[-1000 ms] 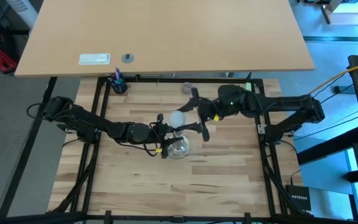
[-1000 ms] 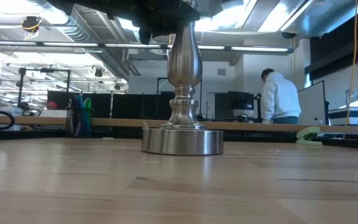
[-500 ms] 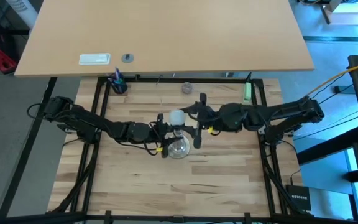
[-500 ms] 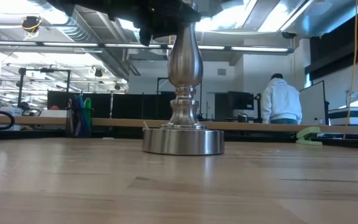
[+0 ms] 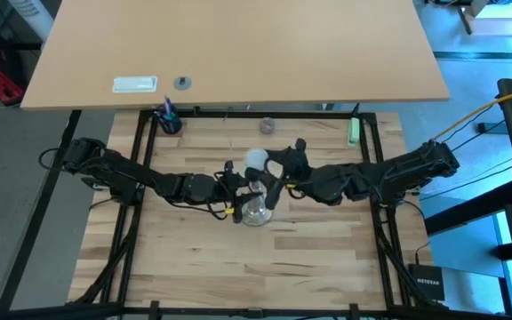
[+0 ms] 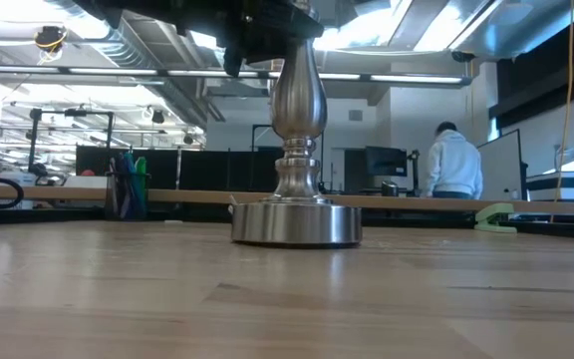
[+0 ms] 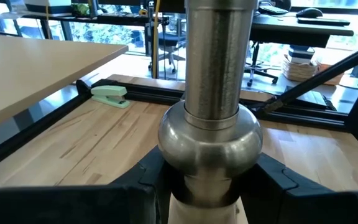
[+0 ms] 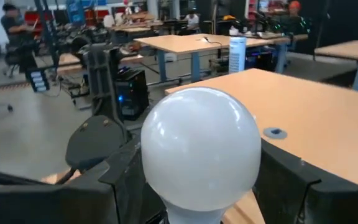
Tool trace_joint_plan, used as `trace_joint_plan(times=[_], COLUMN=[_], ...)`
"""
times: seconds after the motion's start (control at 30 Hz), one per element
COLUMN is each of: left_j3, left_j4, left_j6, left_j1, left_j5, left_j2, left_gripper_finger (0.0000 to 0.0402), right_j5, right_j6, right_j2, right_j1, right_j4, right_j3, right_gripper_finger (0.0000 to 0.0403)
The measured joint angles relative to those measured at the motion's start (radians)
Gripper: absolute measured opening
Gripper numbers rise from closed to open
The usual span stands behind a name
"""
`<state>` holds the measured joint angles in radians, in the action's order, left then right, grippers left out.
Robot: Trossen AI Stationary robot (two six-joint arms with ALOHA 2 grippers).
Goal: Screw lightbulb
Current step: Insert the lightbulb into the silver lamp
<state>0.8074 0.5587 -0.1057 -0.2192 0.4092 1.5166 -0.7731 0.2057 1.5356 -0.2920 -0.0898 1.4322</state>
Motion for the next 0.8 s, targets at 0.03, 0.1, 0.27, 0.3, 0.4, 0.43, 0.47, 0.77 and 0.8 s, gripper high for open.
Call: trace_joint_plan(times=[0.03, 0.1, 0.27, 0.3, 0.4, 0.43, 0.47, 0.77, 0.8], left_j3=[0.0, 0.0, 0.0, 0.0, 0.0, 0.0, 0.0, 0.002, 0.002], left_j4=[0.0, -0.001, -0.004, -0.005, -0.008, -0.01, -0.012, -0.021, -0.022], left_j6=[-0.002, -0.001, -0.001, 0.0, 0.003, 0.004, 0.007, 0.012, 0.012], left_j1=[0.0, -0.001, -0.003, -0.003, -0.003, -0.003, -0.003, -0.005, -0.005], left_j5=[0.002, 0.005, 0.011, 0.012, 0.01, 0.009, 0.002, -0.002, -0.003], left_j2=[0.0, 0.0, 0.0, 0.0, 0.0, 0.0, 0.0, -0.001, -0.002], left_gripper_finger=[0.0124, 0.0124, 0.0124, 0.0124, 0.0124, 0.0124, 0.0124, 0.0124, 0.0124], right_j5=[0.0, 0.007, 0.029, 0.042, 0.061, 0.065, 0.069, 0.1, 0.119], right_j6=[0.016, 0.024, 0.009, -0.001, -0.026, -0.029, -0.032, -0.058, -0.058], right_j2=[0.0, 0.005, 0.014, 0.014, 0.017, 0.018, 0.019, 0.004, 0.003], right_j1=[0.0, 0.001, 0.003, 0.004, 0.005, 0.005, 0.005, 0.006, 0.005], right_j4=[0.0, 0.0, 0.015, 0.019, 0.035, 0.038, 0.019, -0.024, -0.024], right_j3=[0.0, 0.0, 0.0, 0.0, -0.002, -0.003, -0.003, -0.006, -0.006], right_gripper_finger=[0.0235, 0.0235, 0.0238, 0.0245, 0.0283, 0.0298, 0.0311, 0.0355, 0.0355])
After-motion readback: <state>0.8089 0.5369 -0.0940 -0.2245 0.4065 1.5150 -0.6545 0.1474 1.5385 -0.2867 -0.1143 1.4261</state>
